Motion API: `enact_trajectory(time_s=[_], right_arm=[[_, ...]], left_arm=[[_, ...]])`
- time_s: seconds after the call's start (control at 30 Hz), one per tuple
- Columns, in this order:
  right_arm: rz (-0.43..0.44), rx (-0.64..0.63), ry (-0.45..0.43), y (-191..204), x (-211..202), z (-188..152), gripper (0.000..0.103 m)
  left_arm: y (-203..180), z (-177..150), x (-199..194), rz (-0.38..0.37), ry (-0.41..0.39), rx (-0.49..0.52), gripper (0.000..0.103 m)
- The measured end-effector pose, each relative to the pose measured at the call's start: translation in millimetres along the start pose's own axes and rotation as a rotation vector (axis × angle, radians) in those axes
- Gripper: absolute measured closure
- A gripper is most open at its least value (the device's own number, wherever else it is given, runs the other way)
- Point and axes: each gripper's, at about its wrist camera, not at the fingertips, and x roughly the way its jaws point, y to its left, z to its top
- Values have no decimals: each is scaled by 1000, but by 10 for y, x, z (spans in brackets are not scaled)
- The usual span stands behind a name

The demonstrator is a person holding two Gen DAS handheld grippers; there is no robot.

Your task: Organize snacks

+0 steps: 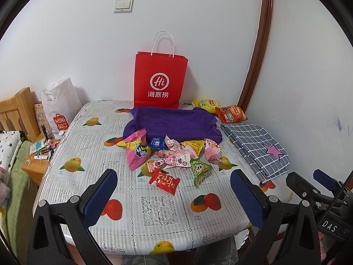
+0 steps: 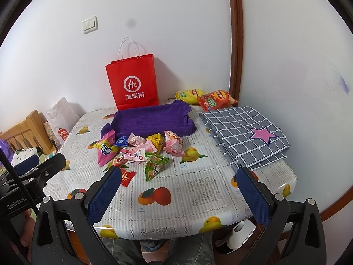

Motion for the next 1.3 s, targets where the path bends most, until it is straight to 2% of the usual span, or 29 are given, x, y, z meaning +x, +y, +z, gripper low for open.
enact_trajectory(time_s=[1.3], right_arm=[[3, -4, -6, 34, -35, -17, 1]], left_arm=[[-14, -8, -1, -1, 2, -1, 0]])
